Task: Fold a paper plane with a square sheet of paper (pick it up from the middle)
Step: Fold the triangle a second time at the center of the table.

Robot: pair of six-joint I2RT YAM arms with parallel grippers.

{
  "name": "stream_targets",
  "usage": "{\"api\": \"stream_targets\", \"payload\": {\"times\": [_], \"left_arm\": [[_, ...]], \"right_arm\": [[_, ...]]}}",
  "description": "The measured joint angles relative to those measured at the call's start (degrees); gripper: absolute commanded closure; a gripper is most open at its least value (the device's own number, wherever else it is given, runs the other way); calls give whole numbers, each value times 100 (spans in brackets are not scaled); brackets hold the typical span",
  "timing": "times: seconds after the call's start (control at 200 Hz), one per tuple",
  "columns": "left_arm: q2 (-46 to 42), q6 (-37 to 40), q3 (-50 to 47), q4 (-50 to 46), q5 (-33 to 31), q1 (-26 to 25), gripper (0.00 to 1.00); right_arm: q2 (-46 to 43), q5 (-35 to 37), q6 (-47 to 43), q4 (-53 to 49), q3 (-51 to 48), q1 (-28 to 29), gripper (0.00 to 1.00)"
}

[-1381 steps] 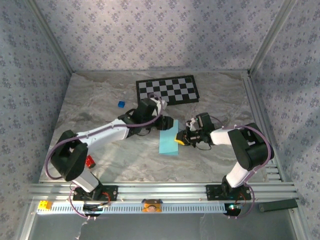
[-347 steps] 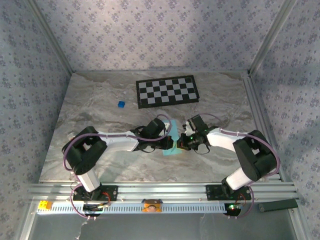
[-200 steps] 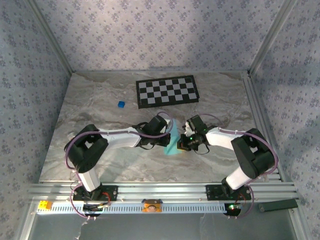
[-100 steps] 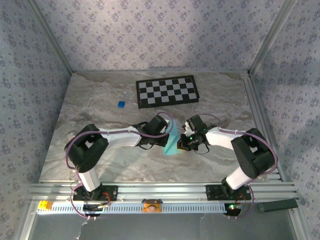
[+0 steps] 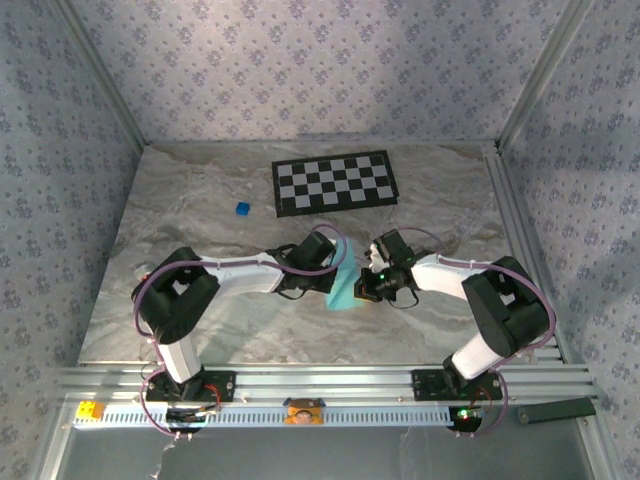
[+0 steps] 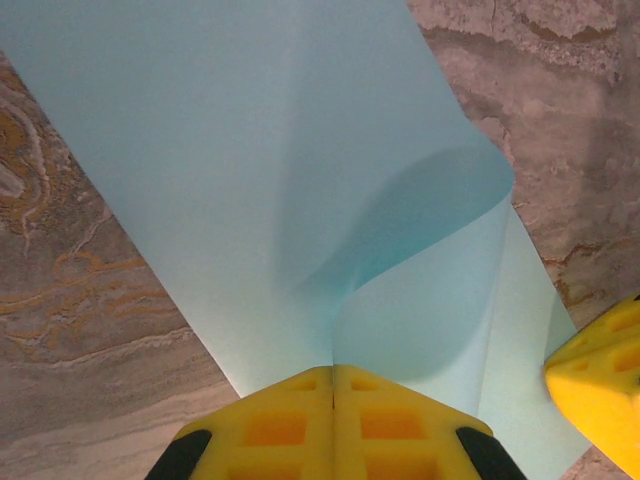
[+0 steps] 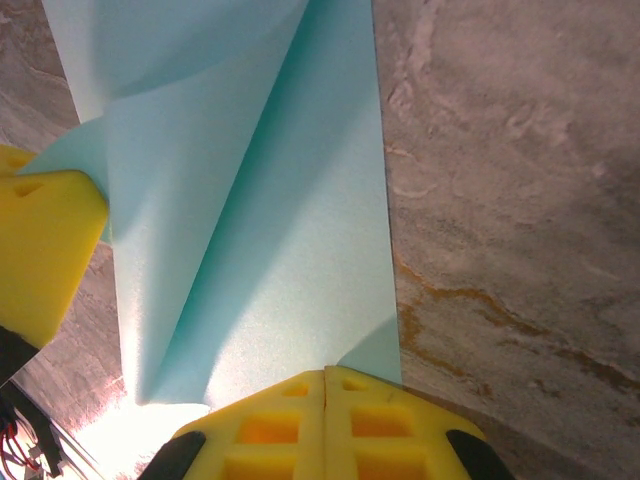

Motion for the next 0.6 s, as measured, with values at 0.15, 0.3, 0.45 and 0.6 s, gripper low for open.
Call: {"api": "stream_targets", "payload": {"times": [0.15,0.3,0.45,0.6], "left_arm": [[4,-44,0,0,-20,11,98],[13,-63,0,-7,-20,11,98],[13,-101,0,-52,-17,11,98],[13,-166,0,-96,-17,15,98]], "right_arm": [[0,0,0,-2,0,0,99],[0,0,0,-2,0,0,99],[0,0,0,-2,0,0,99],[0,0,0,-2,0,0,99]]}}
